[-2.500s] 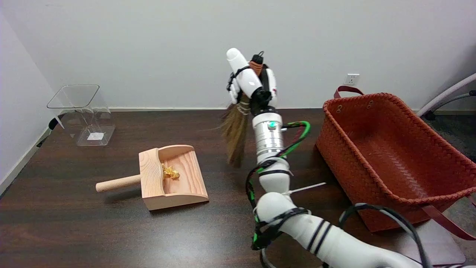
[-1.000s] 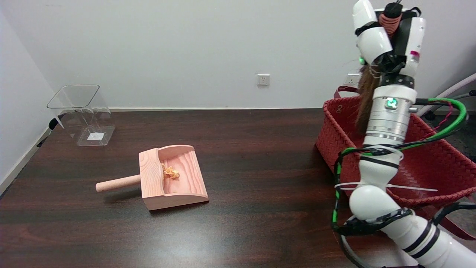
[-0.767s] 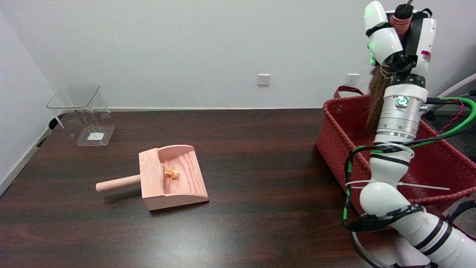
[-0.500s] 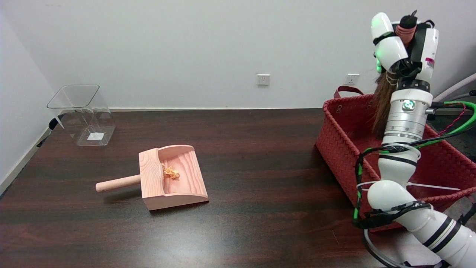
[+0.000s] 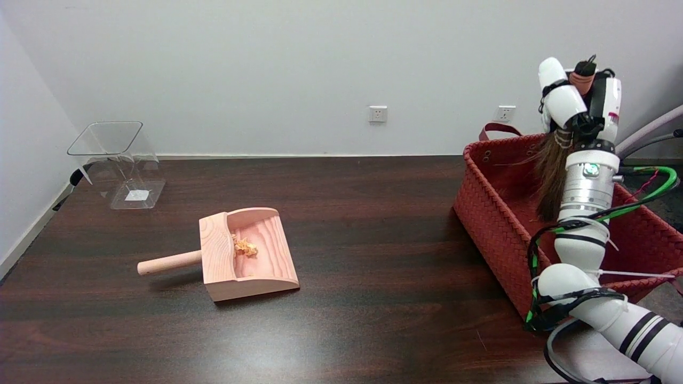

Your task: Place the broom into the brown storage basket.

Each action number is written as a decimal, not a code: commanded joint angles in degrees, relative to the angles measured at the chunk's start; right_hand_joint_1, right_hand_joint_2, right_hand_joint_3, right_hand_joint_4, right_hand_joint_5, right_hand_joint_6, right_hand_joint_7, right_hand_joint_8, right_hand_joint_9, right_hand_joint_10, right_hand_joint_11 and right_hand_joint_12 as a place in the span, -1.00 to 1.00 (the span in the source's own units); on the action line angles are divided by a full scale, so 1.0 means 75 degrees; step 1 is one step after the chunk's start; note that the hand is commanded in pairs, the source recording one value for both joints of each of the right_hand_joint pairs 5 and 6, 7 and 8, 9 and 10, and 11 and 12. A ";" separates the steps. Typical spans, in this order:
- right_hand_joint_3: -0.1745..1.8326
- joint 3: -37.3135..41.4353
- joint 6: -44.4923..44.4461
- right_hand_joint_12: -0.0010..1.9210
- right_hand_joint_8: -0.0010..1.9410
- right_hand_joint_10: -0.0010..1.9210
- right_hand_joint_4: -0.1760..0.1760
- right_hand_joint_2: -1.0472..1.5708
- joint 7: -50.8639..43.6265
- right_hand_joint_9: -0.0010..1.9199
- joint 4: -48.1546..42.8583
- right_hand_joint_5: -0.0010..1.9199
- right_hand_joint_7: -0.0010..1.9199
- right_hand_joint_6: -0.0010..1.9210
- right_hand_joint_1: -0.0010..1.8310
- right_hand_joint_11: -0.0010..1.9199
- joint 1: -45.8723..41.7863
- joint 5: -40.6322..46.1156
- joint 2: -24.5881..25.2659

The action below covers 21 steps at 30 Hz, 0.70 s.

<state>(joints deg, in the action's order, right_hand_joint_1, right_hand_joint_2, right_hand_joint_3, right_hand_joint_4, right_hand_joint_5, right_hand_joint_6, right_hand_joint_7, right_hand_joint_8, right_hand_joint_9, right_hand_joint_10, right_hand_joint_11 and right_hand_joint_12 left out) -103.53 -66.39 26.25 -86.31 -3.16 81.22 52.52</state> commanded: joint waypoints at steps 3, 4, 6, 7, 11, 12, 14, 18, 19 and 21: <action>-0.53 -0.0657 0.0185 1.00 0.98 1.00 0.00 1.00 0.1467 1.00 0.1296 1.00 1.00 1.00 -0.13 1.00 -0.0093 -0.0151 -0.0191; -0.53 -0.0698 0.0241 1.00 0.98 1.00 0.00 1.00 0.1467 1.00 0.1282 1.00 1.00 1.00 -0.13 1.00 -0.0093 -0.0210 -0.0191; -0.53 -0.0752 0.0353 1.00 0.98 1.00 0.00 1.00 0.1460 1.00 0.1251 1.00 1.00 1.00 -0.13 1.00 -0.0093 -0.0385 -0.0184; -0.54 -0.0760 0.0461 1.00 0.98 1.00 0.00 1.00 0.1449 1.00 0.1223 1.00 1.00 1.00 -0.13 1.00 -0.0086 -0.0549 -0.0159; -0.55 -0.0710 0.0767 1.00 0.98 1.00 0.00 1.00 0.1089 1.00 0.1087 1.00 1.00 1.00 -0.13 1.00 -0.0061 -0.1100 -0.0009; -0.55 -0.0699 0.0823 1.00 0.98 1.00 0.00 1.00 0.0900 1.00 0.1023 1.00 1.00 1.00 -0.13 1.00 -0.0061 -0.1171 0.0030; -0.55 -0.0696 0.0874 1.00 0.98 1.00 0.00 1.00 0.0554 1.00 0.0868 1.00 1.00 1.00 -0.13 1.00 -0.0061 -0.1262 0.0065; -0.55 -0.0689 0.1091 1.00 0.98 1.00 0.00 1.00 0.0030 1.00 0.0382 1.00 1.00 1.00 -0.13 1.00 -0.0061 -0.1431 0.0065; -0.55 -0.0685 0.1204 1.00 0.98 1.00 0.00 1.00 -0.0209 1.00 0.0192 1.00 1.00 1.00 -0.13 1.00 -0.0061 -0.1480 0.0065; -0.55 -0.0706 0.1409 1.00 0.98 1.00 0.00 1.00 -0.0611 1.00 -0.0016 1.00 1.00 1.00 -0.13 1.00 -0.0068 -0.1500 0.0065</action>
<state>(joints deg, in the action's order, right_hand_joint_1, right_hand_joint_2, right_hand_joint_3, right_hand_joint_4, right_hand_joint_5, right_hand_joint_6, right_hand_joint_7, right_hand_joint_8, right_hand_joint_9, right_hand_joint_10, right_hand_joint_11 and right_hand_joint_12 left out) -107.77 -62.68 32.53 -79.73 -3.63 76.32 51.99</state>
